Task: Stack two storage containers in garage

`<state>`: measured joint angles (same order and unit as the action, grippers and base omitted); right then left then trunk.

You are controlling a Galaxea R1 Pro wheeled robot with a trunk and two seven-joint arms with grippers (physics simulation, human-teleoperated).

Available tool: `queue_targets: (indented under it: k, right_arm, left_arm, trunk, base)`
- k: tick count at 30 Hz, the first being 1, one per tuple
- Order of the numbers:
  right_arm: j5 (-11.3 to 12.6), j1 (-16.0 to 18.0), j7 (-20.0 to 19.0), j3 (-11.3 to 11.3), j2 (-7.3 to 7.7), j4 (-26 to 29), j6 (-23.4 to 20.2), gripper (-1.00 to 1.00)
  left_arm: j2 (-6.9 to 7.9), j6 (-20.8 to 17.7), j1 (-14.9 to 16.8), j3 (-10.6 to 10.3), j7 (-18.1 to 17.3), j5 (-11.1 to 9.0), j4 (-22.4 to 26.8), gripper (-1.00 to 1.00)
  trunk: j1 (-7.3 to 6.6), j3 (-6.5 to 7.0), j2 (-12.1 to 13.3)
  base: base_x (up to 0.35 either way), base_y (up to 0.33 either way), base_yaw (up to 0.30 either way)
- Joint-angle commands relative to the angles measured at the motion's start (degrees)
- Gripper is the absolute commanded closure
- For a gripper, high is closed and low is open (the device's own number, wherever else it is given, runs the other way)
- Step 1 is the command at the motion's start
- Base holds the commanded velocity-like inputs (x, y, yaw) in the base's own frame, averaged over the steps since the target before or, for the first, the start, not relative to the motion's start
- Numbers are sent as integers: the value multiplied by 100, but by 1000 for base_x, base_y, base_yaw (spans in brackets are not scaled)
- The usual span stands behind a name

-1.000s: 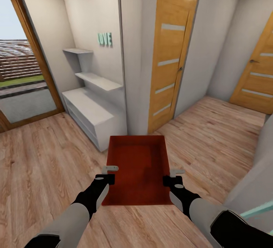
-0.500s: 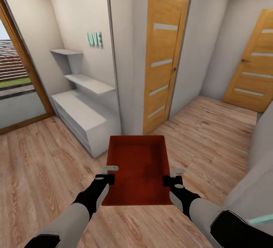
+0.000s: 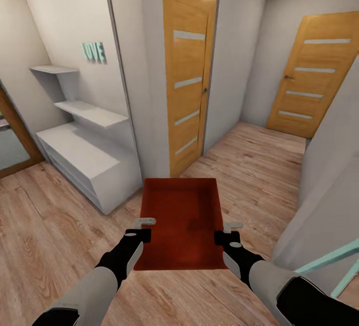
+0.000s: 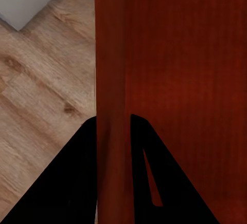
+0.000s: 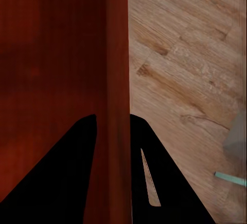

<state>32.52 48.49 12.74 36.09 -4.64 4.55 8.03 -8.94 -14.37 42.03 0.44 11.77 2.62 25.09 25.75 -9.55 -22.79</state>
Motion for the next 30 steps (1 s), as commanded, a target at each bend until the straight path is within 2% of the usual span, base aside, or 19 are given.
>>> queue_targets:
  k: [1,5,23,30]
  right_arm:
    - [-44,12,32,-93,6,15,23,100]
    - [-44,12,27,-93,0,17,23,100]
    - [-44,12,28,-93,0,12,23,100]
    - [-44,12,28,-93,-10,12,23,100]
  left_arm:
    - [6,-92,-1,-70,45,-75,-275,100]
    - [0,-100,-1,-70,45,-84,-277,100]
    - [-2,-101,-1,-70,45,-77,-277,100]
    - [-2,-101,-1,-70,45,-70,-277,100]
  trunk:
    - [3,-11,-12]
    - [3,-11,-12]
    - [3,-11,-12]
    - [3,-11,-12]
  base:
    - [0,0,-283]
    - [77,51,-190]
    - [245,208,-10]
    - [252,213,-223]
